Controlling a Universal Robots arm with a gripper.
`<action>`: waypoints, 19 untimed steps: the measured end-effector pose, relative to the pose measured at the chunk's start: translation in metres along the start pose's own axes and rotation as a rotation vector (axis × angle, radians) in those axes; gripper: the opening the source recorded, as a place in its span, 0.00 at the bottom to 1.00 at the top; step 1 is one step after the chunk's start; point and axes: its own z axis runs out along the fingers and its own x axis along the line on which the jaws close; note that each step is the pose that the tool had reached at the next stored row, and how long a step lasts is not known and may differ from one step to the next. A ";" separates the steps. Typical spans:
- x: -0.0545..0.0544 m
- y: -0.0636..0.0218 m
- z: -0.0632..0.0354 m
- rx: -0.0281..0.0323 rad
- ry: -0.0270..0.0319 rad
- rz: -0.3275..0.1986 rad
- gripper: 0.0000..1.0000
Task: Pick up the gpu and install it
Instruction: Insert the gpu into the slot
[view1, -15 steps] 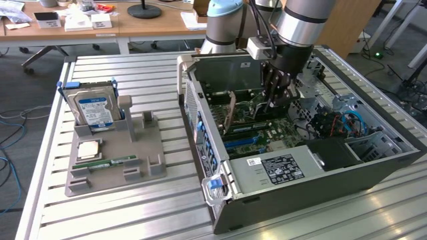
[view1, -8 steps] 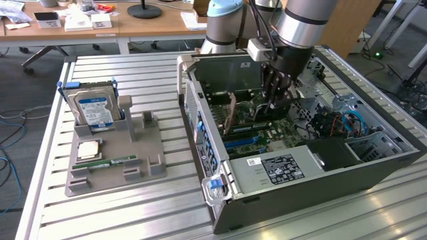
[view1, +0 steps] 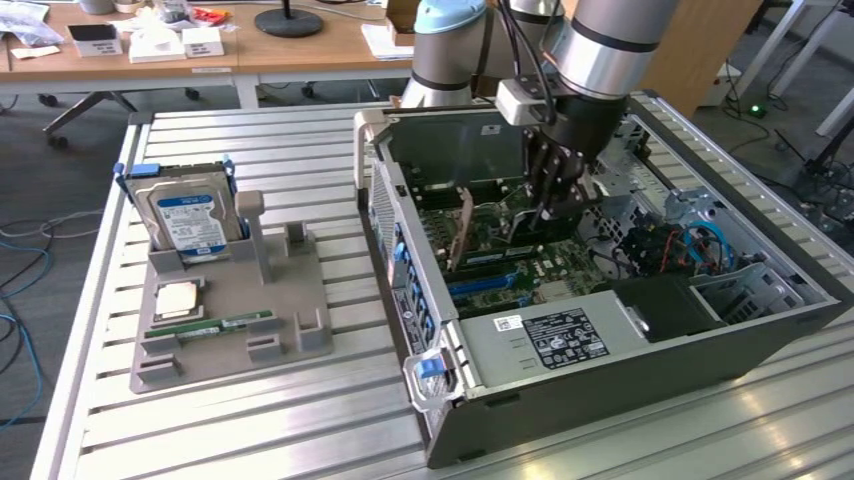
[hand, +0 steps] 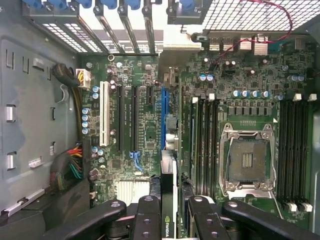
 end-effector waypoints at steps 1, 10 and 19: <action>0.000 0.0000 0.0000 0.0000 0.0001 0.000 0.26; 0.002 0.0007 0.0012 0.0008 0.0001 -0.001 0.26; 0.004 0.0015 0.0024 0.0023 0.0003 -0.001 0.26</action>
